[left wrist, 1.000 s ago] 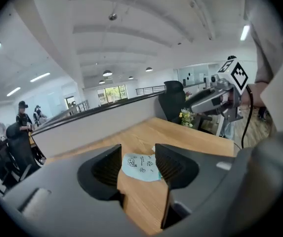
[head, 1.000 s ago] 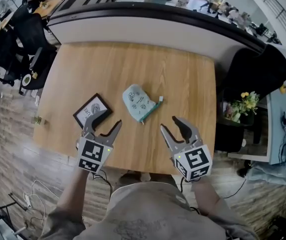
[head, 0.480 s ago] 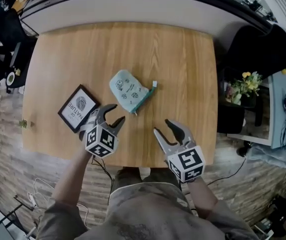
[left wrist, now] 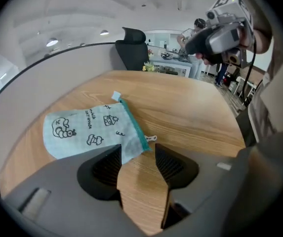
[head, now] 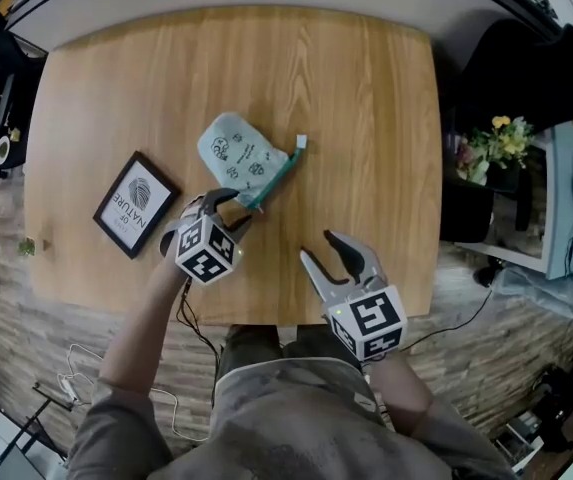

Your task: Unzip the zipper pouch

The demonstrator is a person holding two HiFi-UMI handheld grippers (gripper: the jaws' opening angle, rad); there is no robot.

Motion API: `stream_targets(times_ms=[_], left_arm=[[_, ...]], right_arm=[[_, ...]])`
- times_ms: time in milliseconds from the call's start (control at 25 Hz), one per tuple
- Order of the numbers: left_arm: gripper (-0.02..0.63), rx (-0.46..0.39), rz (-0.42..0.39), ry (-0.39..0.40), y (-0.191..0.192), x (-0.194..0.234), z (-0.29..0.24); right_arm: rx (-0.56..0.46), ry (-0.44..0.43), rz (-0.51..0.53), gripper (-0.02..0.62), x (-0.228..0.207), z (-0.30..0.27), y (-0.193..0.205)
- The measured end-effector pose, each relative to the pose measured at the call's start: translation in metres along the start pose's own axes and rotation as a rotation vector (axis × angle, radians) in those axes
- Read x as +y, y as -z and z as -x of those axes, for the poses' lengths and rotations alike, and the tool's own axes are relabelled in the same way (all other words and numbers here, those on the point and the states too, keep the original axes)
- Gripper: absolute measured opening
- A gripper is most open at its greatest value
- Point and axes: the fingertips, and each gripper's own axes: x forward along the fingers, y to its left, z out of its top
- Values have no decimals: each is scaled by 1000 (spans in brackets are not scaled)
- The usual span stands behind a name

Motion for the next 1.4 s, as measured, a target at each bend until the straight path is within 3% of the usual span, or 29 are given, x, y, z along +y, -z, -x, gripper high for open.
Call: stream_targets(times_ms=[200,280,400,600,960,1160,1400], left_arm=[[202,19,29,64,6,-5,-15],[170,18,35,85,6,-7,-17],[67,-3,70,82,0,-6,-15],[12,-62,220,64,-10,-5,-12],[8,-283,409,0,-55,17,84],[8,-317,375,-37,-72,17,127],[8,-472,382,-74,-108,20,203]], right_arm=[[13,13,-26,190,-12,0,9],[17,17,-34,190,-13,1,14],[26,18,-42,190,-13,1,19],[15,16,-40,190,-17,6,15],[-131,-3,-36,190,-14,37,-56],[-184,8,-13,190,-7,57,-89],[-280,-4,40,189,14,87,-137]])
